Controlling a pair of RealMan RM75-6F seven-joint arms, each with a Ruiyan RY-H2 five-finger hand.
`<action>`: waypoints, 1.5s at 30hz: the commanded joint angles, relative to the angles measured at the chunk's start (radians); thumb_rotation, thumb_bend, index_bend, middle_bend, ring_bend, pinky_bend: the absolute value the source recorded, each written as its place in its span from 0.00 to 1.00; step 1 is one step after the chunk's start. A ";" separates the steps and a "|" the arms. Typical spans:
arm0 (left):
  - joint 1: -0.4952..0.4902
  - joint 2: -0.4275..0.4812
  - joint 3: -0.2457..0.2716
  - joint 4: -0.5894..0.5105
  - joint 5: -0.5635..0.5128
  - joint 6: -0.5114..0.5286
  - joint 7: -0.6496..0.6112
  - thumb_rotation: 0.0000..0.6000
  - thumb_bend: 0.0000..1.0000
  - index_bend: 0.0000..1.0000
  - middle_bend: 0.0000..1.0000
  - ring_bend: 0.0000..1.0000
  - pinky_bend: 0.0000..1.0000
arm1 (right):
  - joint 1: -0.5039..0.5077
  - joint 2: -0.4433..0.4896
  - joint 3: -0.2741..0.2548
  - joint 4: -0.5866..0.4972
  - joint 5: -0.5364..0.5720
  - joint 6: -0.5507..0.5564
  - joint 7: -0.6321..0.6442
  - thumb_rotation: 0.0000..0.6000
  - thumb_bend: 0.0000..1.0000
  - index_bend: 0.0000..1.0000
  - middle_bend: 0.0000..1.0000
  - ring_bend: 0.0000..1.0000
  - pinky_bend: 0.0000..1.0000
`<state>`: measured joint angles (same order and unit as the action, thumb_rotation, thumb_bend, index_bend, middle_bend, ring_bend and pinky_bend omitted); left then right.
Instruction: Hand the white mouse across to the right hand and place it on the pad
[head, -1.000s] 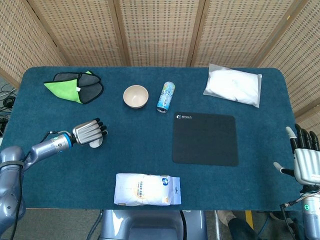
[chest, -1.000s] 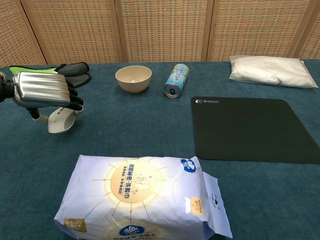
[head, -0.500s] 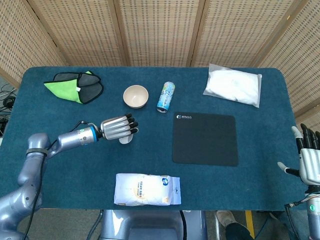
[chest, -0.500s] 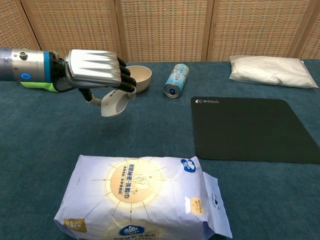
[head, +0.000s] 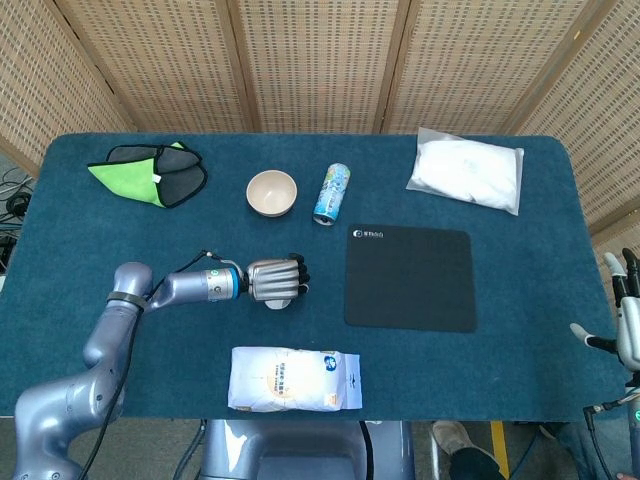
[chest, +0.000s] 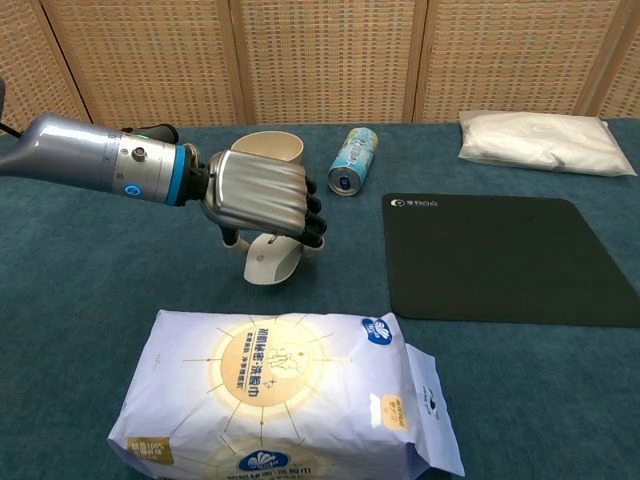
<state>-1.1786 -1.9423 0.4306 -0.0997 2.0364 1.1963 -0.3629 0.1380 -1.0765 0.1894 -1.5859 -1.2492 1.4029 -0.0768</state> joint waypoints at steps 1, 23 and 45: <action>-0.014 -0.010 0.007 0.005 0.005 -0.007 -0.002 1.00 0.19 0.67 0.45 0.38 0.40 | -0.001 0.001 0.002 0.005 0.006 -0.003 0.004 1.00 0.00 0.00 0.00 0.00 0.00; -0.050 -0.002 -0.017 0.006 -0.035 0.050 0.050 1.00 0.05 0.00 0.00 0.00 0.21 | -0.004 0.006 0.001 0.002 0.001 -0.003 0.013 1.00 0.00 0.00 0.00 0.00 0.00; 0.372 0.552 -0.304 -0.721 -0.446 0.212 0.107 1.00 0.00 0.00 0.00 0.00 0.06 | 0.005 -0.010 -0.040 -0.037 -0.069 0.000 -0.065 1.00 0.00 0.00 0.00 0.00 0.00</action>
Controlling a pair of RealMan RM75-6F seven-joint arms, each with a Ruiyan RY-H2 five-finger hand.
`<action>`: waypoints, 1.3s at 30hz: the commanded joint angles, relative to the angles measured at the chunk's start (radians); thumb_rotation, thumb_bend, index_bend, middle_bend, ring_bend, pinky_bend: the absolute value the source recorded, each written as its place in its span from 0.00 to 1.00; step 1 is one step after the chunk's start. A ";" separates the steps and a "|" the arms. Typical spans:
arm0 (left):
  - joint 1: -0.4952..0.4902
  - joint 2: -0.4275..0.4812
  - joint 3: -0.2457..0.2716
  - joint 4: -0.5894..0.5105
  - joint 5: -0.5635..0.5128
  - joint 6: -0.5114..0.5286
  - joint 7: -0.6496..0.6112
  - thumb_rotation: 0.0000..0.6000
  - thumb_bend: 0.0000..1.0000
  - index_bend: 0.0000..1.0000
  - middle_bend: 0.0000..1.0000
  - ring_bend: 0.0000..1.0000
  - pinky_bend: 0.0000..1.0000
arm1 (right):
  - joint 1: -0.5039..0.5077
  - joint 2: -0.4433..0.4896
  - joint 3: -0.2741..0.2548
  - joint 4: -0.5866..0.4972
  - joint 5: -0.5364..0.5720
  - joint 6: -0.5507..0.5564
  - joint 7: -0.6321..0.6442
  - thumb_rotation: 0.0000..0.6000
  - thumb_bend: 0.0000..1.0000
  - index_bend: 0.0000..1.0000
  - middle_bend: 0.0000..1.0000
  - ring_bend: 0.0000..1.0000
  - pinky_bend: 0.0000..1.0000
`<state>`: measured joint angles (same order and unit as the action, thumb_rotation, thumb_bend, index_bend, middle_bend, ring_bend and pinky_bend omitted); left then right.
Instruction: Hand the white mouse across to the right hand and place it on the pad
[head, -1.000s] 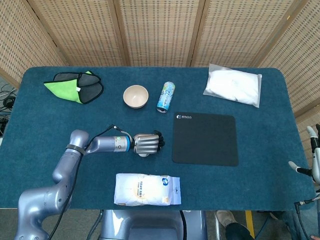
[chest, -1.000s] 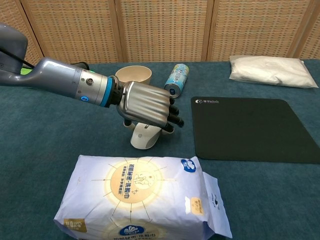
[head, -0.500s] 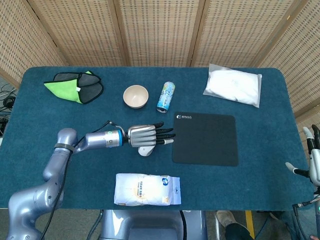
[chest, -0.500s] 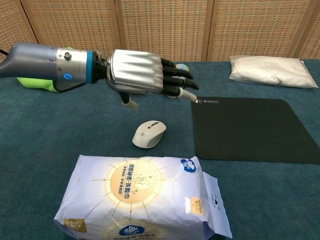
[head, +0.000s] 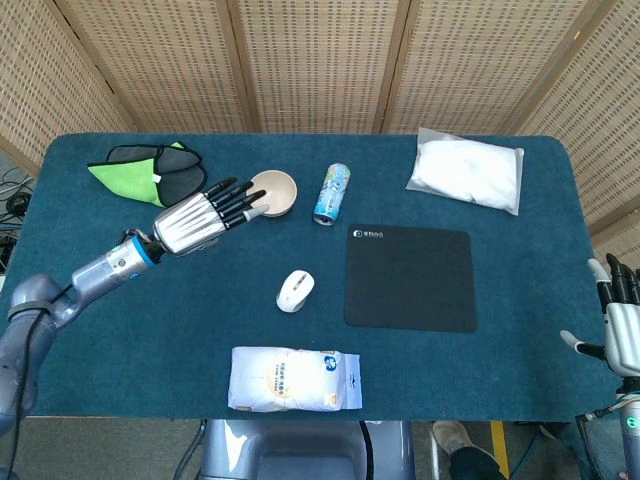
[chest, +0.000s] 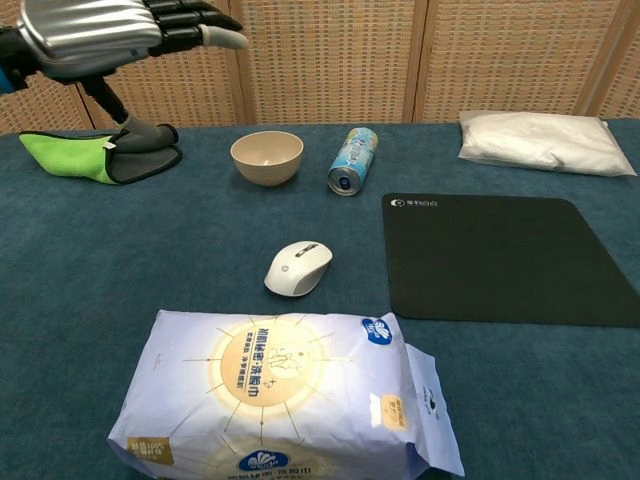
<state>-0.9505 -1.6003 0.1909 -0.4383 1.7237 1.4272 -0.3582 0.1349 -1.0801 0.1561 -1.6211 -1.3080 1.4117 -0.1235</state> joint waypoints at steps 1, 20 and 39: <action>0.172 0.257 -0.072 -0.484 -0.165 -0.024 0.150 1.00 0.00 0.00 0.00 0.00 0.05 | 0.012 -0.007 -0.009 -0.003 -0.016 -0.012 -0.029 1.00 0.00 0.00 0.00 0.00 0.00; 0.613 0.606 -0.137 -1.370 -0.661 0.107 0.533 1.00 0.00 0.00 0.00 0.00 0.00 | 0.136 0.041 -0.048 -0.097 -0.179 -0.132 -0.195 1.00 0.00 0.00 0.00 0.00 0.00; 0.698 0.645 -0.192 -1.387 -0.600 0.101 0.536 1.00 0.00 0.00 0.00 0.00 0.00 | 0.650 -0.162 -0.005 0.069 -0.380 -0.650 -0.044 1.00 0.00 0.05 0.02 0.00 0.01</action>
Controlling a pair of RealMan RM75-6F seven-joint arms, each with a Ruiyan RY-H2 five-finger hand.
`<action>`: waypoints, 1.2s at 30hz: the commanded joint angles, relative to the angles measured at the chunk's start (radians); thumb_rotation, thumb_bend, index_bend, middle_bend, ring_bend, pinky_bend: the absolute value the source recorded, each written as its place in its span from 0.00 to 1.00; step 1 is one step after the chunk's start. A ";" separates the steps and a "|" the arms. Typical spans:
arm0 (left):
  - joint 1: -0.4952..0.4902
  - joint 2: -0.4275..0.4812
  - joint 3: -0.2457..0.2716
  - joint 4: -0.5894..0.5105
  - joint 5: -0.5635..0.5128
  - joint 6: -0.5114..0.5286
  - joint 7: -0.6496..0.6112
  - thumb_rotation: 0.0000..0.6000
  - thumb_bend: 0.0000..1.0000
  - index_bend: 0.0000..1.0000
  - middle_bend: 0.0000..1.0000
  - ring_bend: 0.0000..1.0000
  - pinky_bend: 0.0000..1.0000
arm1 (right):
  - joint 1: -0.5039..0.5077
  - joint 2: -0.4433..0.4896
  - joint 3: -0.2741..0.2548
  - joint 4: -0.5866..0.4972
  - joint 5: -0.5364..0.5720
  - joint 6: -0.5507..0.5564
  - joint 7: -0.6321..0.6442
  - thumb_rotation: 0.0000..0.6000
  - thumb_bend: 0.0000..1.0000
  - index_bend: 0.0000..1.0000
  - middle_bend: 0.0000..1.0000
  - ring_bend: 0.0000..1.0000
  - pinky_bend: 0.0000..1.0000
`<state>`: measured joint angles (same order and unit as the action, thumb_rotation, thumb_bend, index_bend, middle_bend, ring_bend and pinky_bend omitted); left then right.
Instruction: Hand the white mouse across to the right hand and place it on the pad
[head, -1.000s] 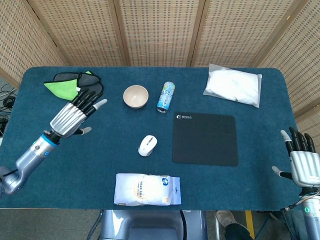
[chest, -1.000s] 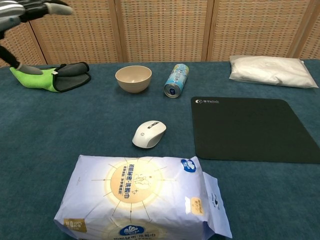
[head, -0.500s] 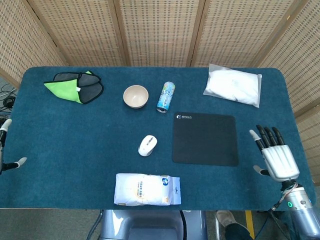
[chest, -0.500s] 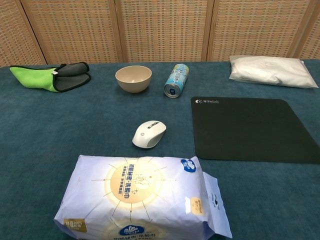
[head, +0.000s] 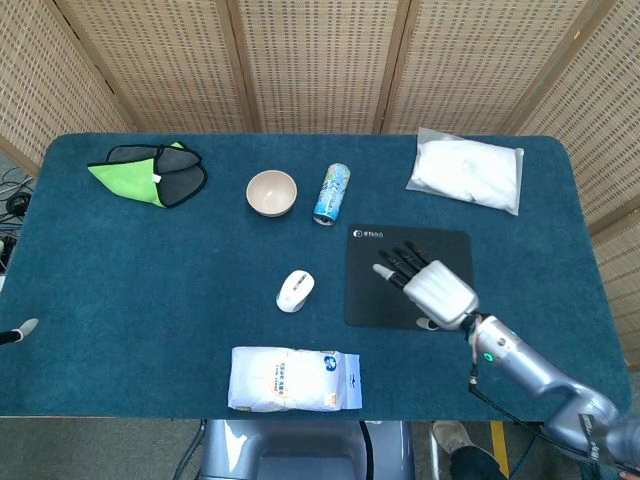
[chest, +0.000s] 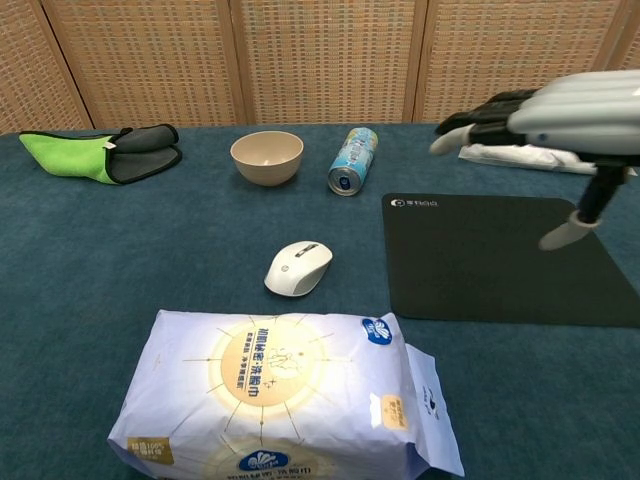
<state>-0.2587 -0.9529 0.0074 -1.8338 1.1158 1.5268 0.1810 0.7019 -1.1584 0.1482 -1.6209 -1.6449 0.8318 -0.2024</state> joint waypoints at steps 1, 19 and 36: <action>0.010 -0.005 -0.012 0.011 0.010 0.000 0.001 1.00 0.00 0.00 0.00 0.00 0.00 | 0.131 -0.134 -0.005 0.114 -0.085 -0.100 0.007 1.00 0.00 0.06 0.03 0.00 0.02; 0.043 -0.008 -0.059 0.005 0.019 -0.034 0.037 1.00 0.00 0.00 0.00 0.00 0.00 | 0.377 -0.485 -0.001 0.453 -0.029 -0.287 -0.050 1.00 0.16 0.11 0.08 0.00 0.15; 0.052 -0.012 -0.103 0.021 -0.007 -0.086 0.040 1.00 0.00 0.00 0.00 0.00 0.00 | 0.452 -0.586 -0.027 0.598 0.021 -0.268 0.001 1.00 0.21 0.11 0.09 0.00 0.16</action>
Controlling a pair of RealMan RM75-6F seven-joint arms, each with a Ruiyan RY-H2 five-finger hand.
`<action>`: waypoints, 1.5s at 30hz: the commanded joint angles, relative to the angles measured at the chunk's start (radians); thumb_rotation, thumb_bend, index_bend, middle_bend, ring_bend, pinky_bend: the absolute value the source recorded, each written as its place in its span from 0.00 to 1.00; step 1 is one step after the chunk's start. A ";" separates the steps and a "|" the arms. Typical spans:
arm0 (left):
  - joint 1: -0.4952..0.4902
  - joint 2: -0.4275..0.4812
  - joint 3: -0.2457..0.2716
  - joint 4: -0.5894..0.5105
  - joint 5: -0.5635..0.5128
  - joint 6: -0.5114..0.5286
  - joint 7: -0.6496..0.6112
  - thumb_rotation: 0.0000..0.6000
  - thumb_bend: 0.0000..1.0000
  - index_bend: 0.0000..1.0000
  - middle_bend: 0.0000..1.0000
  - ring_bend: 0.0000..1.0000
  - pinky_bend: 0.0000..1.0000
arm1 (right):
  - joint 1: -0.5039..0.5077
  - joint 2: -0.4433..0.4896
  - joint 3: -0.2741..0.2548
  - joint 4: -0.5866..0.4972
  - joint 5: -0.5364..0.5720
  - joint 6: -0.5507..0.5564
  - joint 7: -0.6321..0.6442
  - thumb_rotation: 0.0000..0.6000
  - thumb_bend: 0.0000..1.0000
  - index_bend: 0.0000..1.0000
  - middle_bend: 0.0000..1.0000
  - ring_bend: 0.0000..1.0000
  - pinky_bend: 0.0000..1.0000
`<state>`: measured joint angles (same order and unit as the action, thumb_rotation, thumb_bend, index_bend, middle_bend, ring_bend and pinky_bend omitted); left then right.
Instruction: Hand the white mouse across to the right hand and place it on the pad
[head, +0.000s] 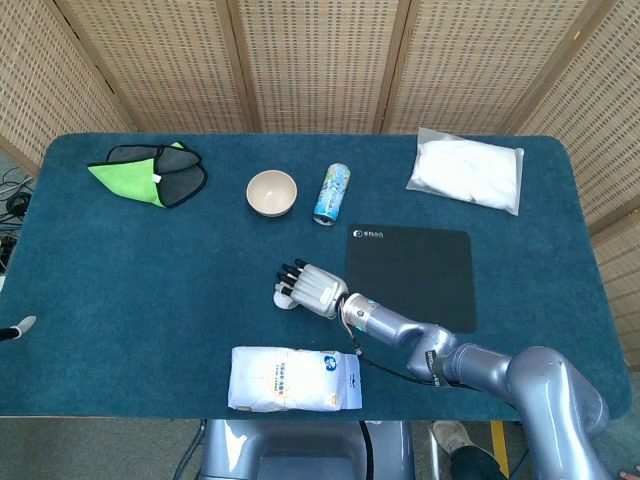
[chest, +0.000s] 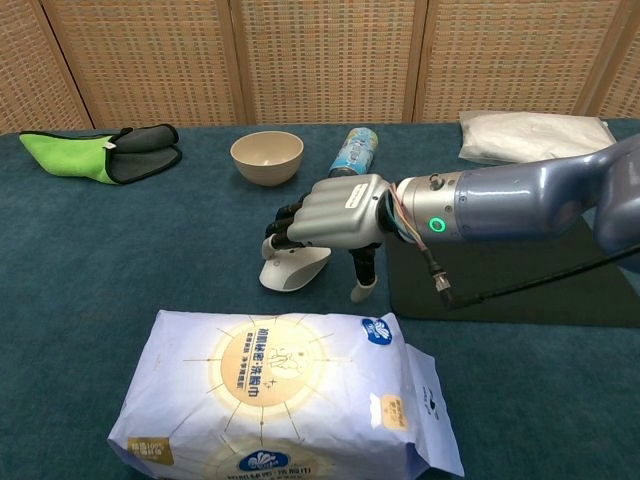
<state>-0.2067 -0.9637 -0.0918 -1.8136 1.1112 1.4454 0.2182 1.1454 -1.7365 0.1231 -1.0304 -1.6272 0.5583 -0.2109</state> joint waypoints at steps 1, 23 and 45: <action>0.000 -0.002 -0.005 0.002 -0.004 -0.007 0.003 1.00 0.00 0.00 0.00 0.00 0.00 | 0.013 -0.011 -0.002 0.011 0.004 0.008 0.014 1.00 0.21 0.11 0.09 0.00 0.16; 0.013 0.001 -0.032 0.012 -0.003 -0.035 -0.011 1.00 0.00 0.00 0.00 0.00 0.00 | 0.060 -0.068 -0.046 0.097 0.014 0.045 0.071 1.00 0.61 0.52 0.50 0.38 0.37; 0.006 -0.054 -0.035 0.018 -0.008 -0.022 0.109 1.00 0.00 0.00 0.00 0.00 0.00 | 0.118 0.232 -0.422 0.256 -0.477 0.492 0.382 1.00 0.96 0.56 0.52 0.41 0.43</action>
<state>-0.1984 -1.0098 -0.1269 -1.7952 1.1068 1.4195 0.3143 1.2574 -1.5223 -0.2577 -0.8297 -2.0599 1.0104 0.1425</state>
